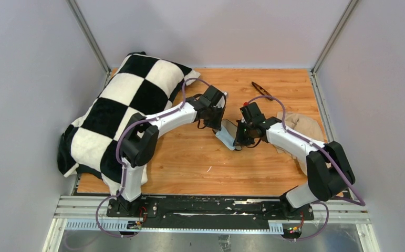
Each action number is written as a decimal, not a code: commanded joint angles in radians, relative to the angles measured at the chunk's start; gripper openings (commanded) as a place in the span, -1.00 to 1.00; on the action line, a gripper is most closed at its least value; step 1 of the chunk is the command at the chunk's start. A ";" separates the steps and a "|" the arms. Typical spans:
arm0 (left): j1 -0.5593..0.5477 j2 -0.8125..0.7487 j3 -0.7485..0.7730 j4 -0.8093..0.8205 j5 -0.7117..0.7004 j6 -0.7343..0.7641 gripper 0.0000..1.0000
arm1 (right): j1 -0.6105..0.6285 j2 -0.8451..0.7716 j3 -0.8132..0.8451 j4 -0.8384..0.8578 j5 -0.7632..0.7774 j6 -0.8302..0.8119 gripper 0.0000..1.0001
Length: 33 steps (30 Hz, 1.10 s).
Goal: Organize the sunglasses
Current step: Place the glasses cleaning cloth in the sunglasses case.
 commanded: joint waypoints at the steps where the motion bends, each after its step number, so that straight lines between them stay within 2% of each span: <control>1: 0.011 0.012 -0.028 -0.001 0.015 0.041 -1.00 | -0.011 0.023 0.006 0.016 0.002 -0.023 -1.00; 12: 0.011 -0.022 -0.195 0.082 0.086 0.011 -1.00 | -0.011 0.102 0.004 0.044 -0.001 -0.113 -1.00; 19: 0.011 -0.066 -0.272 0.134 0.068 -0.020 -1.00 | -0.009 0.115 -0.015 0.053 0.015 -0.135 -1.00; 33: 0.011 -0.096 -0.318 0.171 -0.015 0.003 -1.00 | -0.009 0.117 -0.028 0.112 0.092 -0.231 -1.00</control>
